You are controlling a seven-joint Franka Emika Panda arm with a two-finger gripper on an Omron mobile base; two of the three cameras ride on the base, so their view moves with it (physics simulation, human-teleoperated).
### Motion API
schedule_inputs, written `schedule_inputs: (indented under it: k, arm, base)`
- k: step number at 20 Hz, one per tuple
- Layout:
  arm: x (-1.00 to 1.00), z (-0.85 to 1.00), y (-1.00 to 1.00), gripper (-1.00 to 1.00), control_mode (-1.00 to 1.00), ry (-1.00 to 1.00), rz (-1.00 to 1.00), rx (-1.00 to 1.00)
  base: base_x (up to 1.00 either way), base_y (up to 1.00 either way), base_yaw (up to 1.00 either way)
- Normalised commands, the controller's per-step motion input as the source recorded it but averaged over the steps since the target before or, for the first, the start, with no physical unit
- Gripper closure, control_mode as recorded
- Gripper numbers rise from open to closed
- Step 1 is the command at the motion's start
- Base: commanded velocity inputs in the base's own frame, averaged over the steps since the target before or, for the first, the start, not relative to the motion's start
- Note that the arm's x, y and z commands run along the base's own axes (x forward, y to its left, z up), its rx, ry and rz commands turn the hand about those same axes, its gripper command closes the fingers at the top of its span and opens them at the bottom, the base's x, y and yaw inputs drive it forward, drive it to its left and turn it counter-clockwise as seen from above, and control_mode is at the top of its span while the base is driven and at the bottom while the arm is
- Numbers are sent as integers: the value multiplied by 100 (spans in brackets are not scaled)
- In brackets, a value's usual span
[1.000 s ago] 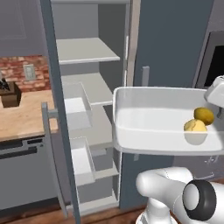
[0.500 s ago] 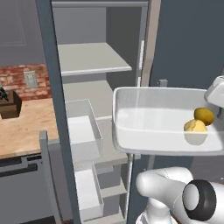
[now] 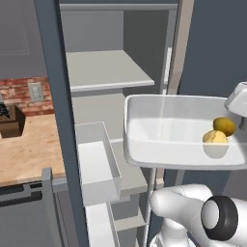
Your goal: Take the lemon and potato out of the freezer and place them in the tupperware container on the counter. Then put the tupperware containing the vegetables back in the freezer.
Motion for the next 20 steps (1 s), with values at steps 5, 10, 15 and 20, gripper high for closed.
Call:
schedule_inputs:
  k: [5, 10, 15, 20]
  arm:
    - [-15, 30, 1, 100, -100, 0, 0, 12]
    - [-7, 55, 9, 100, -100, 0, -8, 24]
    - [8, 44, 35, 100, -100, 0, -21, 19]
    - [15, 12, 61, 100, -100, 0, -26, 5]
  base:
    - [0, 0, 0]
    - [0, 0, 0]
    - [0, 0, 0]
    - [0, 0, 0]
